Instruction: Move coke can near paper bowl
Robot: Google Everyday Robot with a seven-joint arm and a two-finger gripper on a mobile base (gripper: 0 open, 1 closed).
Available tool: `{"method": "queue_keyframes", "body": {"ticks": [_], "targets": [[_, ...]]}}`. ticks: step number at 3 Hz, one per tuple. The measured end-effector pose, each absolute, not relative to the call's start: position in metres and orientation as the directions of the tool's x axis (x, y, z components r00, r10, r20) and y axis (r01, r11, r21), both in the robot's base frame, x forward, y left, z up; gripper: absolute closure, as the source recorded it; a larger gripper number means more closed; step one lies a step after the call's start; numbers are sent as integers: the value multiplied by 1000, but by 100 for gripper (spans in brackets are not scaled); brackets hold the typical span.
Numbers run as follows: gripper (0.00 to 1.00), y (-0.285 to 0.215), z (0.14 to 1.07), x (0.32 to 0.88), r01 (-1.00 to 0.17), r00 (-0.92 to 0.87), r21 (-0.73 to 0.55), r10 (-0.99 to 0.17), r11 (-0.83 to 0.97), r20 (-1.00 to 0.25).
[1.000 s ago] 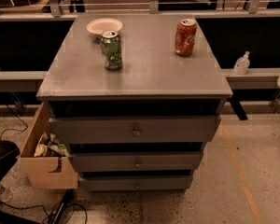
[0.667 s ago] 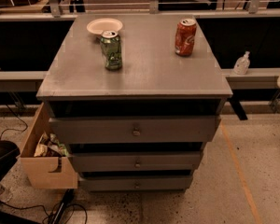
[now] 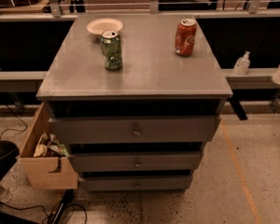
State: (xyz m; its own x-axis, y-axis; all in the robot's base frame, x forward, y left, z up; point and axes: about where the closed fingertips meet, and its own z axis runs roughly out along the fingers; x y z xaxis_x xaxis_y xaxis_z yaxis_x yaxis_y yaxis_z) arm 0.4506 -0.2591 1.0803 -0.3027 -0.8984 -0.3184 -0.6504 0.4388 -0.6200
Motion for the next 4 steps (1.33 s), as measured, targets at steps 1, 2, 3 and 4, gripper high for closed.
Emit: {"method": "queue_keyframes", "body": {"ticks": [1, 2, 3, 4], "targets": [[0, -284, 1039, 482, -594, -354, -534, -791, 602, -499], [0, -296, 1017, 523, -536, -316, -474, -686, 699, -655], [0, -301, 1026, 575, -470, -201, -458, -597, 754, -777], [0, -310, 1044, 633, -380, -76, -426, -487, 821, -870]]}}
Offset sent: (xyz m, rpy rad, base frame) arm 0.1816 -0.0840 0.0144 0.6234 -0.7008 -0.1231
